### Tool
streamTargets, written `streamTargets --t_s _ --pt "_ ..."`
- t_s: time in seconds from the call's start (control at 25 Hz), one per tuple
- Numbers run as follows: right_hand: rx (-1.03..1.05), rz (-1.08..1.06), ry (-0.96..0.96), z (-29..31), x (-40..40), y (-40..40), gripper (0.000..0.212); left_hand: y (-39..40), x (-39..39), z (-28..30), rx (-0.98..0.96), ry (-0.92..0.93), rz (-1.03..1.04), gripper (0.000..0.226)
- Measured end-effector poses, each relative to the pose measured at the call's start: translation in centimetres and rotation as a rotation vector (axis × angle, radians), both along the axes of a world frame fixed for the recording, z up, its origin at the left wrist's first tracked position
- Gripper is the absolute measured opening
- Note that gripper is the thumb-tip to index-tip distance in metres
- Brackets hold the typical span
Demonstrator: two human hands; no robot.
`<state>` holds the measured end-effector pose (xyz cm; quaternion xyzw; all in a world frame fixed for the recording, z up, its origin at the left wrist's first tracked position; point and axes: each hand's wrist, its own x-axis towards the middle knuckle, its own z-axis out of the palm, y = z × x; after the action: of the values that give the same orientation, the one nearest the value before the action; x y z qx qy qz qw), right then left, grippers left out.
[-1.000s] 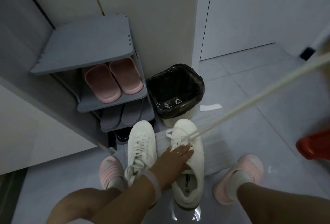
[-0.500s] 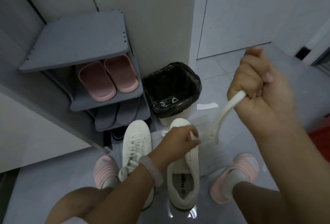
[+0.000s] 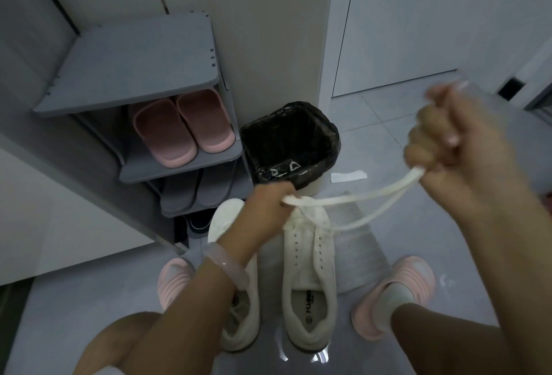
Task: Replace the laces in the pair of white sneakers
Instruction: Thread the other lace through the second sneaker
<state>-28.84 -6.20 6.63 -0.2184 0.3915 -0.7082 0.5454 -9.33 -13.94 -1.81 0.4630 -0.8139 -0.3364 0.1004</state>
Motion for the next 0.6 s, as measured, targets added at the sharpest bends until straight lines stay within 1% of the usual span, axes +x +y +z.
streamTargets --t_s 0.04,0.08,0.12,0.16,0.2,0.24,0.28,0.32,0.36,0.4,0.44,0.48,0.52,0.6 --pt "0.184 0.003 0.471 -1.2 0.0 0.0 0.023 -0.7 0.7 0.7 -0.044 0.097 0.065 0.015" --pt "0.331 0.111 0.890 -2.7 0.6 -0.1 0.023 -1.0 1.1 1.2 -0.058 0.155 0.048 0.014" --pt "0.393 0.323 1.194 -4.0 1.8 -0.3 0.022 -1.0 1.4 1.9 -0.053 0.187 -0.016 0.013" --pt "0.387 0.576 1.351 -5.3 3.2 -0.5 0.023 -0.6 1.4 2.2 -0.048 0.207 -0.093 0.011" --pt "0.352 0.782 1.382 -6.4 4.6 -0.5 0.022 0.0 1.3 2.4 -0.049 0.230 -0.157 0.010" --pt "0.317 0.877 1.366 -7.1 5.9 -0.6 0.018 0.5 1.4 2.4 -0.060 0.258 -0.197 0.010" --pt "0.293 0.863 1.386 -7.7 6.7 -0.9 0.022 0.7 1.5 2.2 -0.070 0.278 -0.206 0.009" --pt "0.296 0.770 1.406 -8.2 6.9 -1.2 0.026 0.6 1.9 1.9 -0.075 0.272 -0.179 0.011" --pt "0.334 0.640 1.394 -8.6 6.8 -1.6 0.027 0.4 2.6 1.4 -0.078 0.211 -0.133 0.016" --pt "0.387 0.512 1.342 -8.9 6.5 -1.9 0.028 0.0 3.2 0.5 -0.078 0.091 -0.096 0.022" --pt "0.438 0.419 1.287 -9.1 6.2 -2.2 0.030 -0.2 3.8 -0.3 -0.073 -0.076 -0.099 0.027" --pt "0.474 0.374 1.264 -9.3 6.1 -2.4 0.031 -0.1 4.0 -1.3 -0.072 -0.219 -0.177 0.031" --pt "0.492 0.375 1.272 -9.5 6.1 -2.4 0.030 0.4 3.8 -2.2 -0.070 -0.289 -0.311 0.036" --pt "0.478 0.400 1.339 -9.8 6.5 -2.5 0.027 2.1 2.8 -4.1 -0.021 -0.292 -0.598 0.048"
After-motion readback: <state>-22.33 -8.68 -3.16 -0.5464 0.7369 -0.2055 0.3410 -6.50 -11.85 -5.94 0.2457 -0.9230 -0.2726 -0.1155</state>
